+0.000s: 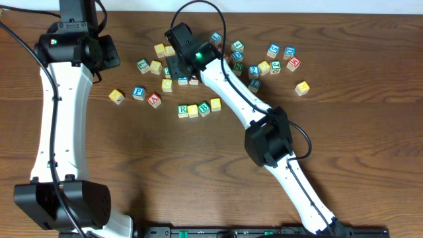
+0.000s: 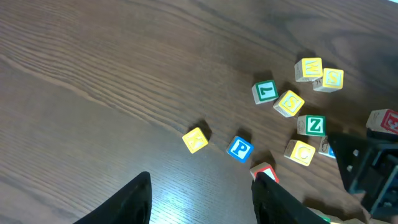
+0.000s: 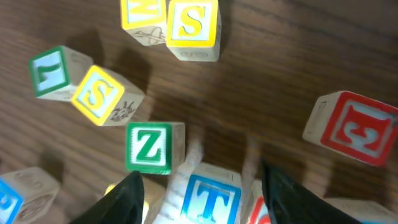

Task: Spell out ROBOT
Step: 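Grasp the blue T block with the right gripper, then lift the T block and carry it toward the end of the row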

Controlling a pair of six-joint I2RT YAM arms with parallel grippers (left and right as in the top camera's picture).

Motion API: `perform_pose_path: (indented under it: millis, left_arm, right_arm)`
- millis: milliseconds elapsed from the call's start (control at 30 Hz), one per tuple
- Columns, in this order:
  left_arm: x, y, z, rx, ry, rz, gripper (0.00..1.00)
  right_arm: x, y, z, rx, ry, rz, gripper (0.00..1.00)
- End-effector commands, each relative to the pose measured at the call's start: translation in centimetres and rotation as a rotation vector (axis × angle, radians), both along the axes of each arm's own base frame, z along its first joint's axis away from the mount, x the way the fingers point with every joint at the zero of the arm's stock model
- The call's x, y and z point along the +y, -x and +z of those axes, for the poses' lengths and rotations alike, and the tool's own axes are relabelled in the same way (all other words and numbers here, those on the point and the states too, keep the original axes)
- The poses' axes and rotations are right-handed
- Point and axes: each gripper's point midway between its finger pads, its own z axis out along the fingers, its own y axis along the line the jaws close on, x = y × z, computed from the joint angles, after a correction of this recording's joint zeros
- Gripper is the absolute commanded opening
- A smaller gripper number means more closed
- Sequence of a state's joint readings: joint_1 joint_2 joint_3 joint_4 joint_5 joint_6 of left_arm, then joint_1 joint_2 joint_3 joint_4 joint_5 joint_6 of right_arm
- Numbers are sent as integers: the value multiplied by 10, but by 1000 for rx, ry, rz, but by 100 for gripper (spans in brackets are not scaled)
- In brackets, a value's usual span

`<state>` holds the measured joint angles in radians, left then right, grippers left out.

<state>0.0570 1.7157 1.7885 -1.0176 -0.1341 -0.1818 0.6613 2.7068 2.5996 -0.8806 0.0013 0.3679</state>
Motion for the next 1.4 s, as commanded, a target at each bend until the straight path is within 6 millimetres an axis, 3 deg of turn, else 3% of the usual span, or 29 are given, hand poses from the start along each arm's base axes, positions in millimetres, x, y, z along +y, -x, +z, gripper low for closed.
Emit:
perform_pose_path:
  millis: [0, 300, 533, 867, 1000, 1100, 1267, 1367]
  left_arm:
    - [2, -1, -2, 11, -13, -5, 52]
    - [2, -1, -2, 11, -13, -5, 52]
    - [2, -1, -2, 10, -13, -5, 52]
    - [2, -1, -2, 11, -13, -5, 52]
    - [2, -1, -2, 11, -13, -5, 52]
    - [2, -1, -2, 11, -13, -5, 52]
    - [2, -1, -2, 10, -13, -5, 52]
    - [2, -2, -2, 7, -14, -5, 52]
  right_arm:
    - [1, 2, 4, -12, 1, -13, 55]
    - [-1, 6, -14, 13, 12, -17, 52]
    - [-3, 8, -16, 24, 21, -17, 35]
    - [-9, 15, -21, 56, 48, -18, 33]
    - [-8, 13, -18, 46, 43, -19, 23]
    - [-7, 9, -8, 29, 29, -22, 21]
    - [-11, 4, 32, -14, -5, -32, 20]
    - [-22, 0, 85, -84, -35, -57, 17]
